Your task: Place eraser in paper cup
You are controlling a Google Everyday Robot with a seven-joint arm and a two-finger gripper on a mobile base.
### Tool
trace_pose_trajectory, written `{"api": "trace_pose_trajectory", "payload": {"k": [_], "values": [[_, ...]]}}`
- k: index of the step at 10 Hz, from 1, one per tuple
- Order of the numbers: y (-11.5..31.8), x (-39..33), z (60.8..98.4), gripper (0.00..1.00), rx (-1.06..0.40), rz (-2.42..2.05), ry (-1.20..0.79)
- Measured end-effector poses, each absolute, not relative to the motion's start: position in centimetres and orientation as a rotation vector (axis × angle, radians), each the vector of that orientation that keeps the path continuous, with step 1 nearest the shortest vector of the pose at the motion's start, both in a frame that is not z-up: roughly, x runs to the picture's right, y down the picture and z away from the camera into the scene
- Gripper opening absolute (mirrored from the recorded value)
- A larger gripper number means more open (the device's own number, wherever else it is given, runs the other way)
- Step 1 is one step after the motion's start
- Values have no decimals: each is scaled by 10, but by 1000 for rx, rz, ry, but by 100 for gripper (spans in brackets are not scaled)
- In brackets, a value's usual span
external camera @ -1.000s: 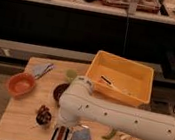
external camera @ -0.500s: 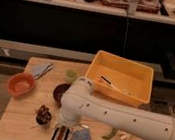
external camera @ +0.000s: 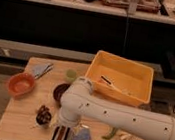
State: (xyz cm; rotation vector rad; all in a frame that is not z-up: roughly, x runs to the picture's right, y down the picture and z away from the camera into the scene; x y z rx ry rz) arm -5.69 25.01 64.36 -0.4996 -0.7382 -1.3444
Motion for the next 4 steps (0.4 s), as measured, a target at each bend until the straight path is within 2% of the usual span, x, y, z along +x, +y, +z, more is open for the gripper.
{"api": "trace_pose_trajectory", "payload": {"k": [4], "values": [[224,-52,652,77,-490,-1316,-683]]}}
